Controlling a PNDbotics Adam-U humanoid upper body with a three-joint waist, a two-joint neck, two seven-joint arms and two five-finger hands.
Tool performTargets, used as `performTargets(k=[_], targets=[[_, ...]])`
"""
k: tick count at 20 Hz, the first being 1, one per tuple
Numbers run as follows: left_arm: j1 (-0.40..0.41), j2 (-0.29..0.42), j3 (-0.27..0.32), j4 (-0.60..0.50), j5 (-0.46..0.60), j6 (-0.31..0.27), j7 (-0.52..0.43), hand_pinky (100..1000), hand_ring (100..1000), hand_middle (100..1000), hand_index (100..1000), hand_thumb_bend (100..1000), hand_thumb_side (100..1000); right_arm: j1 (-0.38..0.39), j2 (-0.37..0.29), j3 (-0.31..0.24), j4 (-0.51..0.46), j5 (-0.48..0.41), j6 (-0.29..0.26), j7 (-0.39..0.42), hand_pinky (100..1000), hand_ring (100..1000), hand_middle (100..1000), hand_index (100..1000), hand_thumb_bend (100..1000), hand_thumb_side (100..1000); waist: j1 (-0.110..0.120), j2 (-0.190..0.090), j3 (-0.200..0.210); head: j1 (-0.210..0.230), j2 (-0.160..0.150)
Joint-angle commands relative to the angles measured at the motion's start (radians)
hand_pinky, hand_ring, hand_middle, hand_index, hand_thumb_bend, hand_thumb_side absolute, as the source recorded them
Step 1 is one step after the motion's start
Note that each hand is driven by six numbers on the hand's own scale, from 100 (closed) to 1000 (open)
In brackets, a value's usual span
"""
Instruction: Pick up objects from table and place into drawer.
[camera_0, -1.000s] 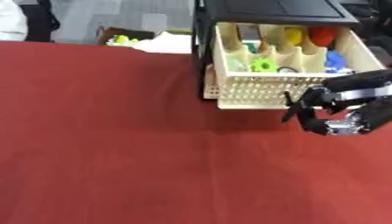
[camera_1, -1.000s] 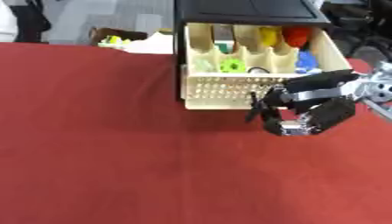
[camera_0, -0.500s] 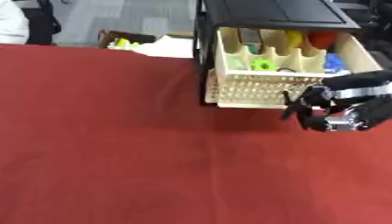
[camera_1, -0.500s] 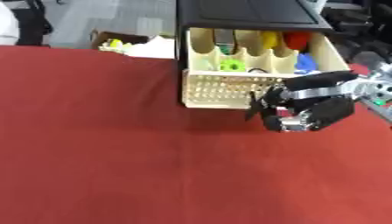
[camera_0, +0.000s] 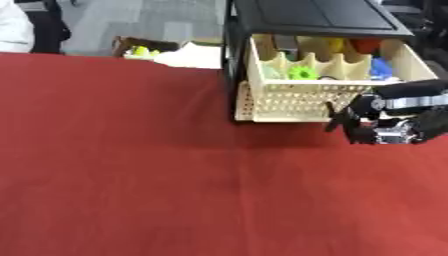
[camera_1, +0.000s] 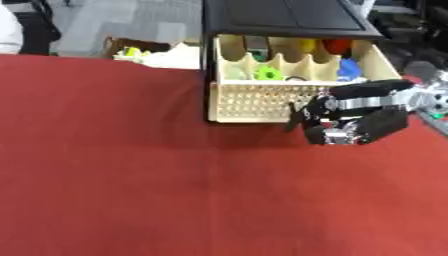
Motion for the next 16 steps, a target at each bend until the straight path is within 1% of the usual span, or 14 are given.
performTargets(k=[1, 10, 16], targets=[[-0.011, 0.005, 0.009, -0.018, -0.003, -0.003, -0.004, 691, 688, 690, 878, 100, 1000, -0.015, -0.017, -0.015, 0.014, -0.010, -0.152, 0.149, 248, 521, 526, 885, 100, 1000, 0.005, -0.010, 0.005, -0.005, -0.018], [-0.014, 0.005, 0.010, -0.018, -0.006, -0.009, -0.008, 692, 688, 691, 878, 100, 1000, -0.041, -0.009, -0.022, 0.042, -0.026, -0.147, 0.149, 244, 519, 527, 885, 100, 1000, 0.003, 0.004, 0.022, -0.012, -0.036], [-0.016, 0.002, 0.012, -0.018, -0.010, -0.011, -0.010, 692, 669, 692, 878, 100, 1000, -0.057, -0.004, -0.031, 0.063, -0.029, -0.149, 0.149, 246, 520, 523, 886, 100, 1000, 0.001, 0.014, 0.032, -0.015, -0.049]])
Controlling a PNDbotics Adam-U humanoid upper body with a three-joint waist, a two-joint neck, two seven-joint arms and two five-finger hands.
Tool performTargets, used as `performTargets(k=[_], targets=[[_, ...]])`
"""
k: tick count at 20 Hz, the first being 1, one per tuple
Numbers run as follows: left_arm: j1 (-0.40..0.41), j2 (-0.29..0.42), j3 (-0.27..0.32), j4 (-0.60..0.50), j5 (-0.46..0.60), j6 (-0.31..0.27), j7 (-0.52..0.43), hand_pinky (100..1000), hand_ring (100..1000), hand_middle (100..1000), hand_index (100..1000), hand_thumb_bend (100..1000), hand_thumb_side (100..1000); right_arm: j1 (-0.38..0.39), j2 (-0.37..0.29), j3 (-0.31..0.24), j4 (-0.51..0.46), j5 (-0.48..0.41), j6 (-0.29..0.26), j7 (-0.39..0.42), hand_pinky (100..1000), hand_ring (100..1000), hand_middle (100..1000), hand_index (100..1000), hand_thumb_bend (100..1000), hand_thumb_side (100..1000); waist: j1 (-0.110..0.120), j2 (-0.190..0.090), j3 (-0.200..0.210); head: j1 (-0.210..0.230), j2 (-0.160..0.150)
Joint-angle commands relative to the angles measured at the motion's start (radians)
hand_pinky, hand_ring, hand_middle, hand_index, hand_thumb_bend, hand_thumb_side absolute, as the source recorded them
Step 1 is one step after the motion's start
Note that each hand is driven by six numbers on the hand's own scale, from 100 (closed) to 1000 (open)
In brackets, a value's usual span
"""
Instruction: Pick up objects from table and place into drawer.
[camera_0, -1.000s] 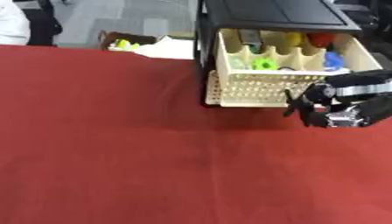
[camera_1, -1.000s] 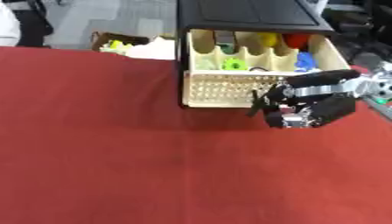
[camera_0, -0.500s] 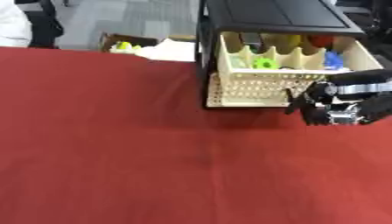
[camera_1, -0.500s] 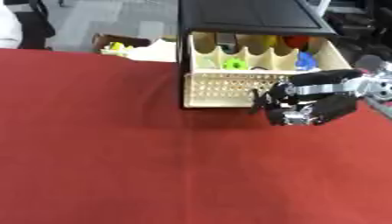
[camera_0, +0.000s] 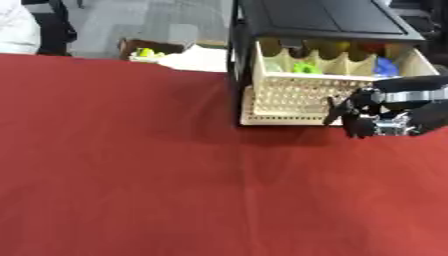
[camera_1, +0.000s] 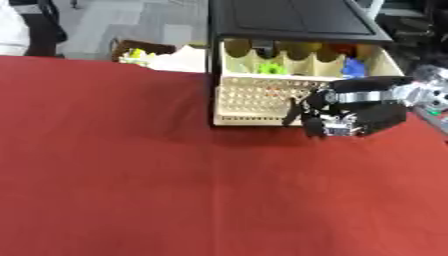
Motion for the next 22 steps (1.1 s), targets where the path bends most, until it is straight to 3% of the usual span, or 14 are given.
performTargets(k=[1, 22], targets=[[-0.017, 0.002, 0.011, -0.018, -0.005, -0.003, -0.002, 693, 667, 692, 878, 100, 1000, -0.012, -0.014, -0.016, 0.023, -0.001, -0.150, 0.150, 248, 520, 522, 886, 100, 1000, 0.002, -0.009, 0.004, -0.005, -0.017], [-0.024, 0.000, 0.015, -0.018, -0.016, -0.016, -0.010, 696, 662, 694, 879, 100, 1000, -0.079, 0.009, -0.049, 0.127, -0.003, -0.167, 0.150, 247, 515, 518, 883, 100, 1000, 0.002, 0.026, 0.031, -0.012, -0.046]])
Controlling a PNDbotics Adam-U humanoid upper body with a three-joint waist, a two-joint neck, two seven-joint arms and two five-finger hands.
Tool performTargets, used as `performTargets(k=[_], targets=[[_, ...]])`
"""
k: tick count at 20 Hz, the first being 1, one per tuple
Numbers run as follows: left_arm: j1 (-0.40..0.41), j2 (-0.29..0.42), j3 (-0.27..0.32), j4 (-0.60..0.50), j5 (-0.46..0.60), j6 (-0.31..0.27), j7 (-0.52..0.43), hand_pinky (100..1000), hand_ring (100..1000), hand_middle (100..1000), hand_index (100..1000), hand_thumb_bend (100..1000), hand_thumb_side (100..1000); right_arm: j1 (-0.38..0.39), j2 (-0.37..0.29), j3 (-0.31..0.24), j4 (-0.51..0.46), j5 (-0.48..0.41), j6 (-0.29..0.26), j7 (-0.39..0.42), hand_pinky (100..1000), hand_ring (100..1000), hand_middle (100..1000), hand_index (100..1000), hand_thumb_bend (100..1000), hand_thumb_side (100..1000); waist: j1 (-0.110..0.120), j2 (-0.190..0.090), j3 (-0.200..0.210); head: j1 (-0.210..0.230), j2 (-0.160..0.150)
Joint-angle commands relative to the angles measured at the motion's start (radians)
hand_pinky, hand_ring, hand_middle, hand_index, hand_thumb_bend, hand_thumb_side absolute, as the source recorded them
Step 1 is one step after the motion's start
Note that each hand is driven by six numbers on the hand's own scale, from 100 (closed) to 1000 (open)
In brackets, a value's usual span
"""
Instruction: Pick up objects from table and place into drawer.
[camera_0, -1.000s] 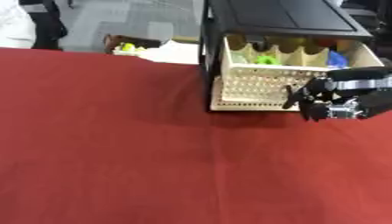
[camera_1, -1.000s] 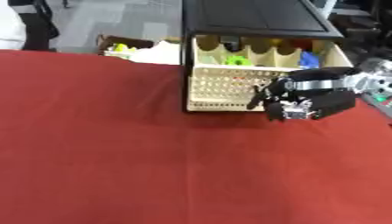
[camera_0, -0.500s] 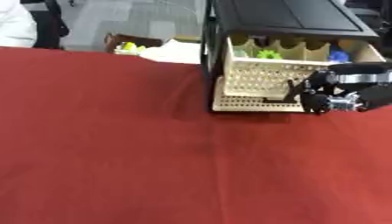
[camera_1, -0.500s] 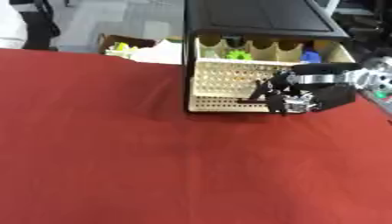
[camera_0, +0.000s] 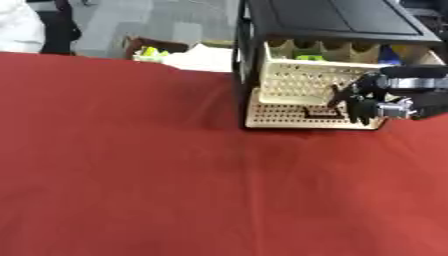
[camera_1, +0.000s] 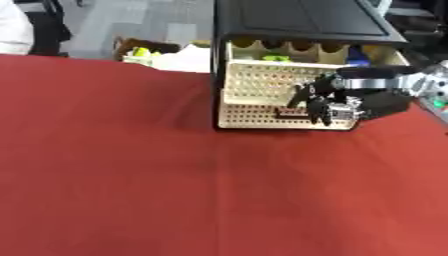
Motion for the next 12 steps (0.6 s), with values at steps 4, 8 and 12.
performTargets(k=[4, 8, 12], targets=[[-0.015, 0.007, 0.010, -0.018, -0.008, -0.006, -0.003, 696, 662, 695, 879, 100, 1000, -0.022, -0.006, -0.013, 0.052, -0.002, -0.161, 0.159, 247, 515, 519, 884, 100, 1000, -0.001, -0.008, 0.011, -0.006, -0.020], [-0.016, 0.007, 0.011, -0.018, -0.010, -0.007, -0.004, 697, 661, 695, 879, 100, 1000, -0.036, 0.002, -0.019, 0.081, 0.004, -0.171, 0.159, 247, 515, 520, 884, 100, 1000, -0.003, -0.004, 0.016, -0.006, -0.026], [-0.015, 0.006, 0.012, -0.018, -0.012, -0.007, -0.006, 697, 661, 696, 879, 100, 1000, -0.046, 0.006, -0.022, 0.097, 0.004, -0.179, 0.159, 247, 514, 520, 884, 100, 1000, -0.004, 0.000, 0.018, -0.007, -0.029]])
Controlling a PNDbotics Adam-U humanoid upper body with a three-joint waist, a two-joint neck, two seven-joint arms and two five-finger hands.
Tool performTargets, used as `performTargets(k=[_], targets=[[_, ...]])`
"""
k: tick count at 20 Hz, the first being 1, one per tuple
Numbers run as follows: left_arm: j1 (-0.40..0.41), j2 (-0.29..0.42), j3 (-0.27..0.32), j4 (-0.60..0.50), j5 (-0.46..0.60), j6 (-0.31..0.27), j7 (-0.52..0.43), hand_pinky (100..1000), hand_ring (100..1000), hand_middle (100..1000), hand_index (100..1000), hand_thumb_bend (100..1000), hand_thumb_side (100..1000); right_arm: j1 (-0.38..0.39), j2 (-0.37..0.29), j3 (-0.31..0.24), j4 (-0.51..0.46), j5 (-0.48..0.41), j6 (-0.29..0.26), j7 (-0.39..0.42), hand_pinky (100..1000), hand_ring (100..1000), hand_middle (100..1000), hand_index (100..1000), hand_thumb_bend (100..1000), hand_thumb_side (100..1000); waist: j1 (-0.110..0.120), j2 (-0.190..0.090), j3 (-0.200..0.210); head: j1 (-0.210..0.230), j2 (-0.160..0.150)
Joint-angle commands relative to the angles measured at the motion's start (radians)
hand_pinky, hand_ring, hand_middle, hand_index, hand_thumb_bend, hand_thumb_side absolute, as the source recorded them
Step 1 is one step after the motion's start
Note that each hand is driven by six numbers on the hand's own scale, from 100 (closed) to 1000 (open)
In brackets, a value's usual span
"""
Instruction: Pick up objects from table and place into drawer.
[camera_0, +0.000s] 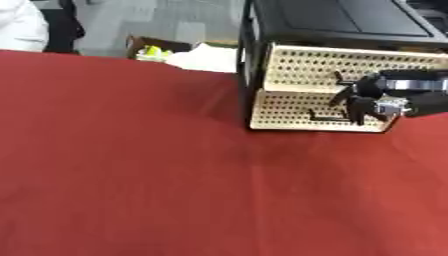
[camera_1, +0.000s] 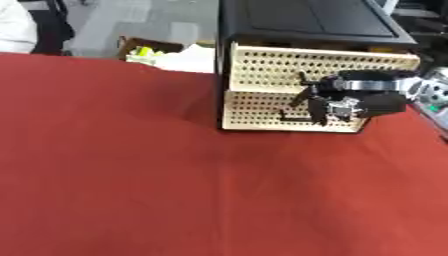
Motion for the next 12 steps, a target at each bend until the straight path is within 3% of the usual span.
performTargets(k=[1, 12], targets=[[-0.012, 0.006, 0.008, -0.018, -0.006, -0.003, -0.003, 697, 661, 696, 879, 100, 1000, -0.020, -0.023, -0.019, 0.011, -0.001, -0.174, 0.164, 246, 514, 519, 883, 100, 1000, 0.002, -0.015, 0.001, -0.003, -0.017], [-0.008, 0.005, 0.011, -0.018, -0.005, -0.002, -0.004, 698, 660, 696, 879, 100, 1000, -0.018, -0.023, -0.012, 0.010, -0.013, -0.179, 0.164, 243, 509, 514, 873, 100, 1000, 0.003, -0.023, -0.001, -0.003, -0.023]])
